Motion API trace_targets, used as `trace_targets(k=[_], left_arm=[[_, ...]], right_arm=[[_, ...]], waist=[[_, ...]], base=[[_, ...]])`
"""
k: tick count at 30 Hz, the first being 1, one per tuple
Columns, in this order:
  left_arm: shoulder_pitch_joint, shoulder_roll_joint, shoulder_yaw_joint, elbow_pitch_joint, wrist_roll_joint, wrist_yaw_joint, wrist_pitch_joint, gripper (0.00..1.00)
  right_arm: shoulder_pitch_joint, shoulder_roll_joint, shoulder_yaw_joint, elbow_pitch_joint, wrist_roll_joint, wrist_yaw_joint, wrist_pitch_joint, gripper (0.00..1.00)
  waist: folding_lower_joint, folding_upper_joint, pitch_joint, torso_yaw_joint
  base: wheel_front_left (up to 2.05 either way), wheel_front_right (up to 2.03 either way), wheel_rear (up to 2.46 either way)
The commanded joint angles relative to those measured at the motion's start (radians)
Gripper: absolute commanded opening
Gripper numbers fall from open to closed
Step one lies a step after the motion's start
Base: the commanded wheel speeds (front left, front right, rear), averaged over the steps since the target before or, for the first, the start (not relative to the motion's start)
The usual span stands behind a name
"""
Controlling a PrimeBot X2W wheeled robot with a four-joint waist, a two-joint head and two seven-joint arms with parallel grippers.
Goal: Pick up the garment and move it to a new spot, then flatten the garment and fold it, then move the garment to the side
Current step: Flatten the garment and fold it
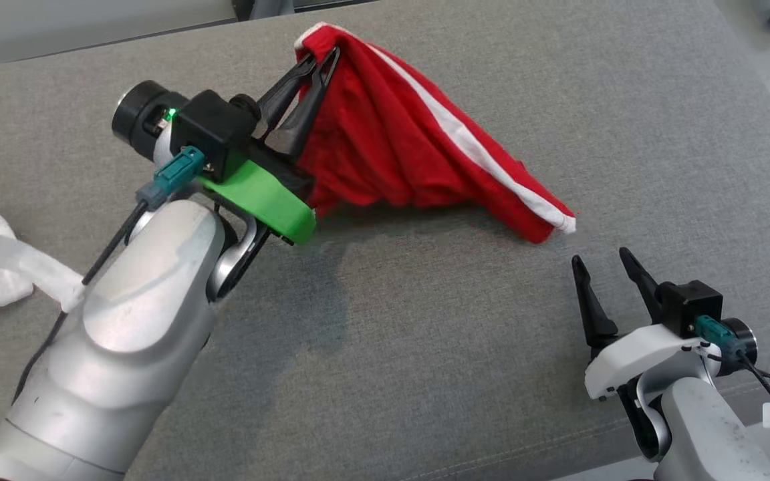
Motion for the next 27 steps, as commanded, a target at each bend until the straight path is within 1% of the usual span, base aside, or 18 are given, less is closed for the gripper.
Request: trace_targets(k=[1, 3, 5, 9, 15, 16, 17, 19, 20, 21, 23, 24, 25, 27], left_arm=[[0.035, 0.003, 0.023, -0.052, 0.068, -0.002, 0.0, 0.0], [0.087, 0.008, 0.052, -0.098, 0.127, -0.001, 0.0, 0.0], [0.148, 0.011, 0.061, -0.118, 0.148, -0.001, 0.0, 0.0], [0.304, 0.021, 0.054, -0.083, 0.122, -0.001, 0.0, 0.0], [0.477, -0.004, 0.075, 0.02, 0.062, -0.001, 0.0, 0.0], [0.496, -0.007, 0.076, 0.036, 0.058, -0.001, 0.0, 0.07], [0.515, -0.01, 0.078, 0.048, 0.052, -0.001, 0.0, 0.2], [0.53, -0.012, 0.084, 0.058, 0.047, -0.001, 0.0, 0.22], [0.545, -0.011, 0.091, 0.07, 0.048, -0.001, 0.0, 0.25], [0.559, -0.012, 0.103, 0.077, 0.045, -0.001, 0.0, 0.34], [0.581, -0.012, 0.118, 0.088, 0.056, -0.001, 0.0, 0.45], [0.593, -0.014, 0.124, 0.095, 0.059, -0.001, 0.0, 0.66], [0.603, -0.014, 0.133, 0.102, 0.064, -0.001, 0.0, 1.0], [0.623, -0.017, 0.146, 0.115, 0.074, -0.001, 0.0, 1.0]], right_arm=[[0.017, 0.005, -0.002, 0.003, 0.001, 0.0, 0.0, 1.0], [0.018, 0.01, -0.001, 0.008, 0.005, 0.0, 0.0, 1.0], [0.018, 0.014, 0.0, 0.013, 0.009, 0.0, 0.0, 1.0], [0.02, 0.017, 0.002, 0.02, 0.012, 0.0, 0.0, 1.0], [0.034, 0.003, -0.003, 0.024, 0.017, 0.0, 0.0, 1.0], [0.036, -0.001, -0.002, 0.025, 0.018, 0.0, 0.0, 1.0], [0.037, -0.004, -0.001, 0.027, 0.019, 0.0, 0.0, 1.0], [0.037, -0.006, 0.0, 0.028, 0.019, 0.0, 0.0, 1.0], [0.038, -0.007, 0.0, 0.028, 0.02, 0.0, 0.0, 1.0], [0.041, -0.007, 0.0, 0.029, 0.021, 0.0, 0.0, 1.0], [0.05, -0.008, -0.003, 0.028, 0.022, 0.0, 0.0, 1.0], [0.056, -0.008, -0.004, 0.03, 0.021, 0.0, 0.0, 1.0], [0.063, -0.008, -0.005, 0.032, 0.021, 0.0, 0.0, 1.0], [0.072, -0.004, -0.007, 0.034, 0.022, 0.0, 0.0, 1.0]], waist=[[0.0, 0.0, -0.014, 0.018], [0.0, 0.0, -0.021, 0.03], [0.0, 0.0, -0.029, 0.04], [0.0, 0.0, -0.043, 0.054], [0.0, 0.0, -0.061, 0.073], [0.0, 0.0, -0.067, 0.075], [0.0, 0.0, -0.072, 0.075], [0.0, 0.0, -0.078, 0.075], [0.0, 0.0, -0.086, 0.075], [0.0, 0.0, -0.093, 0.075], [0.0, 0.0, -0.109, 0.076], [0.0, 0.0, -0.119, 0.077], [0.0, 0.0, -0.129, 0.078], [0.0, 0.0, -0.149, 0.08]], base=[[0.0, 0.0, 0.0], [0.0, 0.0, 0.0], [0.0, 0.0, 0.0], [0.0, 0.0, 0.0], [0.0, 0.0, 0.0], [0.0, 0.0, 0.0], [0.0, 0.0, 0.0], [0.0, 0.0, 0.0], [0.0, 0.0, 0.0], [0.0, 0.0, 0.0], [0.0, 0.0, 0.0], [0.0, 0.0, 0.0], [0.0, 0.0, 0.0], [0.0, 0.0, 0.0]])
